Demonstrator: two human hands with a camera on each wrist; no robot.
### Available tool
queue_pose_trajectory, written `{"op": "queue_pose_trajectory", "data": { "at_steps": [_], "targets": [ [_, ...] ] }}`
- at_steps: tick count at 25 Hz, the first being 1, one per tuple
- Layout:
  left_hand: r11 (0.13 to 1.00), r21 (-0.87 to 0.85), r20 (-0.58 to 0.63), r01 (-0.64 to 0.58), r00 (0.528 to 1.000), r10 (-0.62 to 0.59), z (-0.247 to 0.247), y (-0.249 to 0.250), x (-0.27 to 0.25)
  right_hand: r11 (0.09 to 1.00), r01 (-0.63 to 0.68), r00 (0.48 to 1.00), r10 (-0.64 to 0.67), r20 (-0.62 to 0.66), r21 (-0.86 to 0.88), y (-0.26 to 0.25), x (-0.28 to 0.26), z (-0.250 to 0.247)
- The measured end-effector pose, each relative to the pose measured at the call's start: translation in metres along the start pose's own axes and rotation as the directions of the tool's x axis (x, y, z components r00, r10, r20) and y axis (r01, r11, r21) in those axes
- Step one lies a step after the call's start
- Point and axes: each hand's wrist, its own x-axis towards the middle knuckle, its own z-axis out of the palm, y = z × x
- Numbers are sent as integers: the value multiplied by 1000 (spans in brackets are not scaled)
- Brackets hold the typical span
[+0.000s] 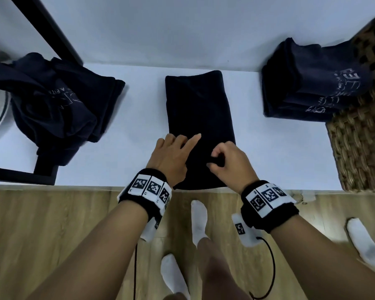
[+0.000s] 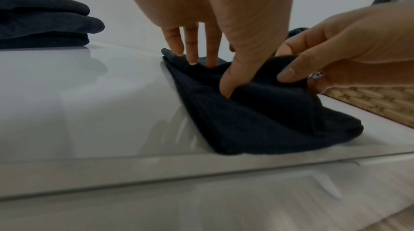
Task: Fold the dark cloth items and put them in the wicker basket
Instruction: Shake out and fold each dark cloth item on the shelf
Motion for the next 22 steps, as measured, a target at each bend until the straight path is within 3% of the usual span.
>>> {"op": "queue_pose_trajectory", "data": {
  "at_steps": [6,7,9,11,14,16,19,22],
  "targets": [
    [998,-45,-109,-50,993,45,16,-32,-38,985,164,947,-173,271,56,-22,-30,24],
    [996,-71,-100,-53,994,46,18,-31,-44,983,158,950,-178,258,97,-20,-32,26],
    [996,-59,-29,-61,998,59,22,-22,-48,973,150,984,-164,68,174,-8,-31,26],
    [996,31,-16,-86,996,86,26,-12,-44,985,151,987,-146,-61,84,7,-26,22],
    [979,61,-104,-195,974,200,29,-10,-40,975,178,983,-170,71,-136,23,-23,21],
    [967,75,-124,-243,960,251,32,-17,-45,957,228,970,-207,127,-180,26,-23,20],
    [968,54,-77,-244,966,247,37,-20,-58,928,302,950,-277,142,-217,30,-25,14],
    [971,115,-60,-210,974,218,44,-17,-59,868,321,947,-286,147,-379,43,-29,10]
  ]
}}
